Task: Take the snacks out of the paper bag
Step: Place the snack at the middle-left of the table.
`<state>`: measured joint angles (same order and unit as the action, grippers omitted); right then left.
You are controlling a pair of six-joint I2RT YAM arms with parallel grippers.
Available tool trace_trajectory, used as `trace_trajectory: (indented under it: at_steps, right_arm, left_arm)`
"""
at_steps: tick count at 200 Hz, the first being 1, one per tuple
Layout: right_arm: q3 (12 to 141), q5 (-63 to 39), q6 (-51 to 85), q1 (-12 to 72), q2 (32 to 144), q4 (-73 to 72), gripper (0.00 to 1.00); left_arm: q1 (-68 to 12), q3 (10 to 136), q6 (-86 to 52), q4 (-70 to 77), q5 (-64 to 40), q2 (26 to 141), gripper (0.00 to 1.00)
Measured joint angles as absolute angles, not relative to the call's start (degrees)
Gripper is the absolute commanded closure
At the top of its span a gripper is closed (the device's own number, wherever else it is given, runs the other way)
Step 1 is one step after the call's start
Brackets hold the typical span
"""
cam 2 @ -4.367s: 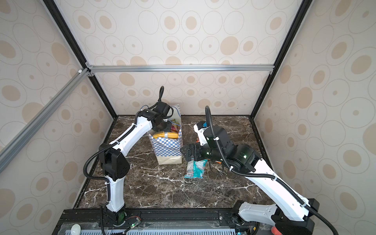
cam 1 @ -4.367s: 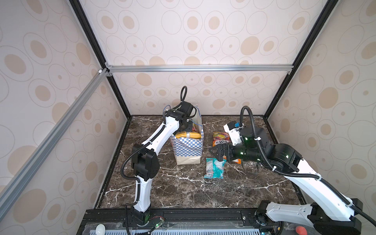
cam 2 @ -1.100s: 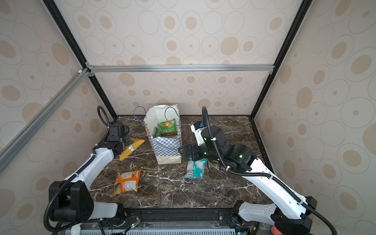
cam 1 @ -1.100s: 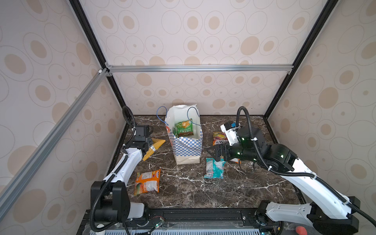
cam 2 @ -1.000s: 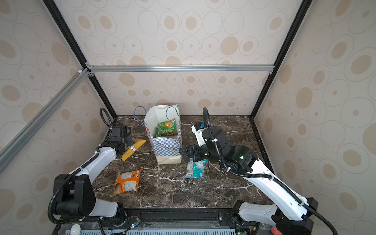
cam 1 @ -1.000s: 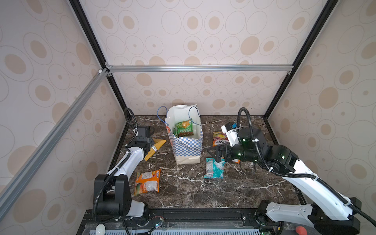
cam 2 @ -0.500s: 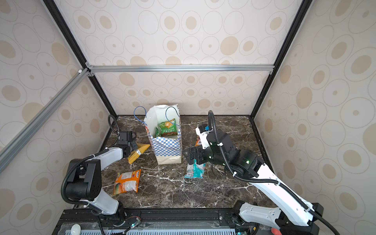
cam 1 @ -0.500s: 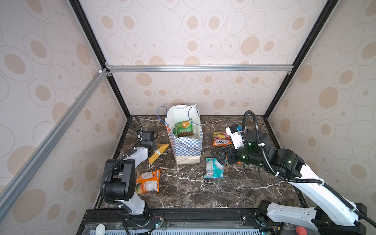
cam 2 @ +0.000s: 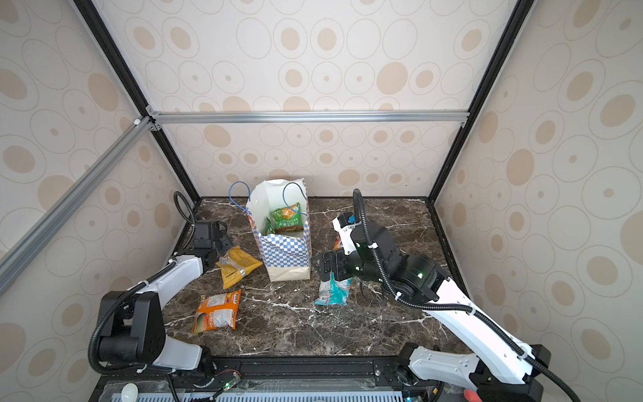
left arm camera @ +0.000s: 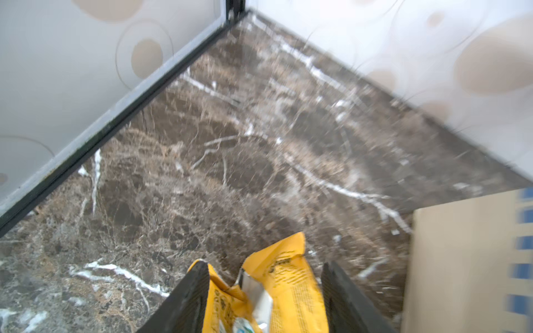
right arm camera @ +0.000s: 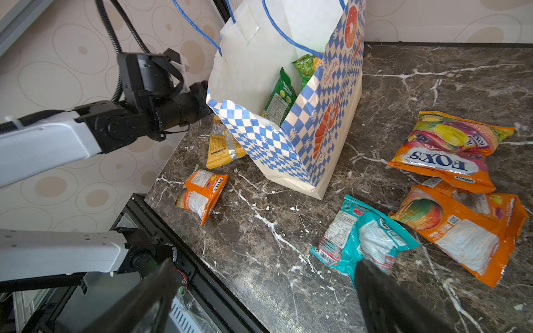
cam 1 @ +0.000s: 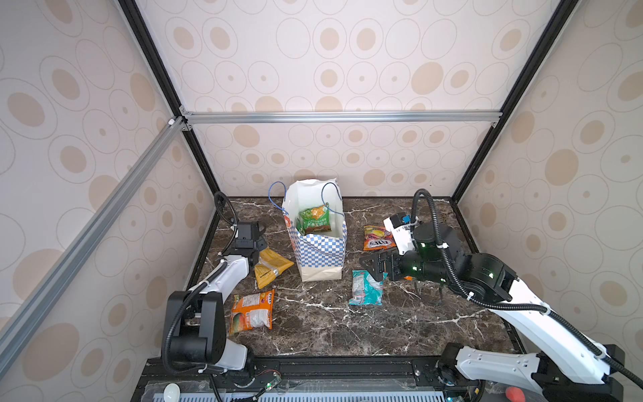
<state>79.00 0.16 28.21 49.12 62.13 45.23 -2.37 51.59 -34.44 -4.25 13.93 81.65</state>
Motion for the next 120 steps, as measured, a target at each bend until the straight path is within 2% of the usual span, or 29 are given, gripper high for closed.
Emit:
trace_trajectory:
  at_steps: [67, 120]
  right_arm:
    - [79.07, -0.03, 28.21, 49.12, 62.83, 45.39, 0.00]
    - [79.07, -0.51, 28.21, 49.12, 64.38, 45.19, 0.00]
  left_arm:
    - [-2.37, 62.87, -34.33, -12.84, 8.71, 67.94, 0.33]
    - [-4.86, 78.28, -34.85, -16.05, 2.39, 66.37, 0.32]
